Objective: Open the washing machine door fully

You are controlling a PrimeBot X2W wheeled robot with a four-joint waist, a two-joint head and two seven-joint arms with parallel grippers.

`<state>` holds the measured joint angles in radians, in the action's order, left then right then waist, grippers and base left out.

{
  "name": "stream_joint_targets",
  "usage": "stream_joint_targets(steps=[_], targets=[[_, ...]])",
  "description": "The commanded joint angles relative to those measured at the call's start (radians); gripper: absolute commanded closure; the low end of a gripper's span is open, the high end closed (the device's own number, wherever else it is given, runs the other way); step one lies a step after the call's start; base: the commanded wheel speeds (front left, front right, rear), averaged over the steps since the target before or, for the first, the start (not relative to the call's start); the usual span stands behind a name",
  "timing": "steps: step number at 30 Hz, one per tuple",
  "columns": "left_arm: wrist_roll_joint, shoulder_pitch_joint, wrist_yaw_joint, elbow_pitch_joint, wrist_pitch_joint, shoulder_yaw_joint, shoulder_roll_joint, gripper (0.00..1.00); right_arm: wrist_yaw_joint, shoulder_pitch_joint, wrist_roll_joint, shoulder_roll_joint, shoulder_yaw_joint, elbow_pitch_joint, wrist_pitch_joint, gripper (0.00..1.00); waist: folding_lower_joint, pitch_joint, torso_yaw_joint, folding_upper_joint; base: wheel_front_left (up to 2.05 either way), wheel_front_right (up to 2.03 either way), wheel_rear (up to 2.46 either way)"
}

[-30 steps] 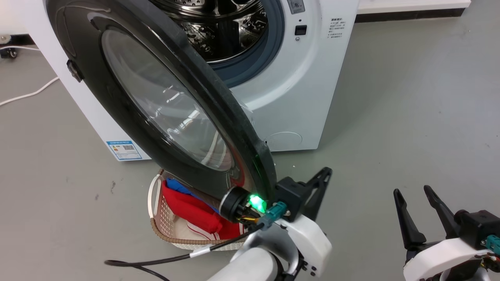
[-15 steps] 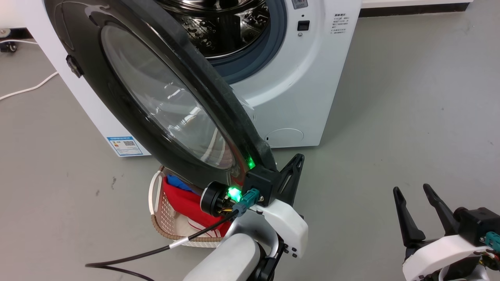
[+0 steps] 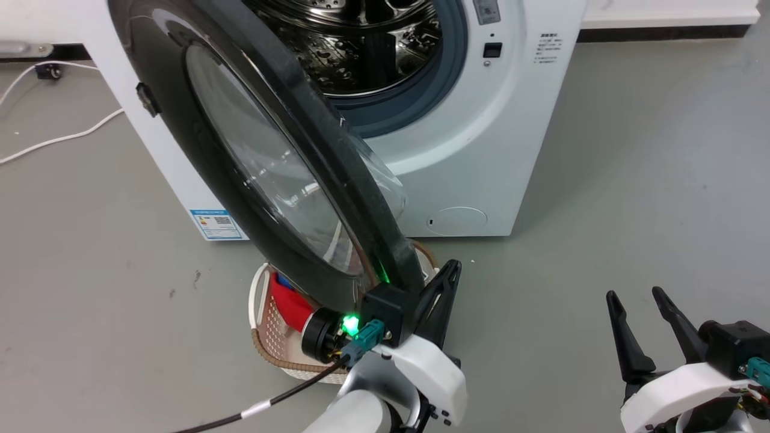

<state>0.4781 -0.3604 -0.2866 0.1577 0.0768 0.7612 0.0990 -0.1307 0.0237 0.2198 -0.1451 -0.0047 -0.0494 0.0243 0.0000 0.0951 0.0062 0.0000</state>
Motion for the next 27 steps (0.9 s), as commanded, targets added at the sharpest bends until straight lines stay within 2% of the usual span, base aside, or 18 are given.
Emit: stream_joint_targets(steps=[1,12,19,27], targets=[[-0.001,0.01,-0.029,0.01,-0.002,-0.039,0.048,1.0,0.0,0.001,0.008,0.002,-0.001,-0.001,-0.003,0.0,0.0,-0.005,0.012,0.0,0.0,0.0,0.0],[-0.018,0.087,-0.081,-0.131,-0.02,-0.026,0.09,1.0,0.0,0.018,-0.004,-0.002,-0.002,-0.001,-0.005,0.0,0.0,-0.026,0.126,0.0,0.0,0.0,0.0],[-0.036,0.155,-0.103,-0.225,-0.034,0.01,0.119,1.0,0.0,0.038,-0.006,0.003,-0.011,0.0,-0.013,0.0,0.0,-0.046,0.228,0.0,0.0,0.0,0.0],[-0.036,0.225,-0.149,-0.292,-0.044,-0.008,0.175,1.0,0.0,0.05,-0.012,0.007,-0.017,0.007,-0.023,0.0,0.0,-0.059,0.341,0.0,0.0,0.0,0.0]])
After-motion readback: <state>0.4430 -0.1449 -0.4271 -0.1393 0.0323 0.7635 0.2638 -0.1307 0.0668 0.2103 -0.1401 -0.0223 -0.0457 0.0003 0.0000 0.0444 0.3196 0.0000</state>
